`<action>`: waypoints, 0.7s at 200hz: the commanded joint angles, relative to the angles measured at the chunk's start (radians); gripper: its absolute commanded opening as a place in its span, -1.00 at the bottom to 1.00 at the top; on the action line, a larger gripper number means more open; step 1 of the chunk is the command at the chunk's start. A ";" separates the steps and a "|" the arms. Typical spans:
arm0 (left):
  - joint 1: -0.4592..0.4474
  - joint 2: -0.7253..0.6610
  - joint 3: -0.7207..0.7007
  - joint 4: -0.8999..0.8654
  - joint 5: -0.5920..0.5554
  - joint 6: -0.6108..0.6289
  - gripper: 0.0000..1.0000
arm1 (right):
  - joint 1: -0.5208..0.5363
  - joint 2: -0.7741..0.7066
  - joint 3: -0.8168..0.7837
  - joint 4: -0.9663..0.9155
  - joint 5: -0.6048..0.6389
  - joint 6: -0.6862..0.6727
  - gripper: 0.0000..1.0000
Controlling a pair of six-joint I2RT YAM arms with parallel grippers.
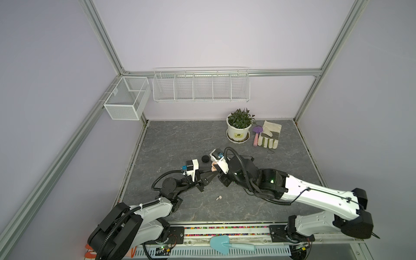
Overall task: Insert wireless bluetooth earbuds into charging case
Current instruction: Insert the wireless bluetooth earbud into the charging case, then pick up the wireless bluetooth earbud from the bottom-center of the table.
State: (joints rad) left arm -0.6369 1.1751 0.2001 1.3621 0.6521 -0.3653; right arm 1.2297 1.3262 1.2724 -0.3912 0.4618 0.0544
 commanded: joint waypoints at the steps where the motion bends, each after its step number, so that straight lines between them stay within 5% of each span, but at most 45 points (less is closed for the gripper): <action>1: 0.000 -0.020 0.017 0.054 0.008 -0.003 -1.00 | 0.007 0.011 -0.004 -0.017 -0.016 0.016 -0.48; 80: 0.000 -0.029 0.009 0.054 0.002 0.005 -1.00 | 0.005 0.002 0.107 -0.149 -0.019 0.001 -0.16; 140: 0.000 -0.059 -0.053 0.035 -0.016 0.009 -1.00 | -0.130 -0.260 -0.015 -0.273 -0.368 0.205 0.01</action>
State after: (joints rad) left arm -0.6369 1.1423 0.1692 1.3659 0.6498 -0.3634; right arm 1.1519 1.1564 1.3396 -0.5797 0.2356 0.1436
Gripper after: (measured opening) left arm 0.201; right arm 0.504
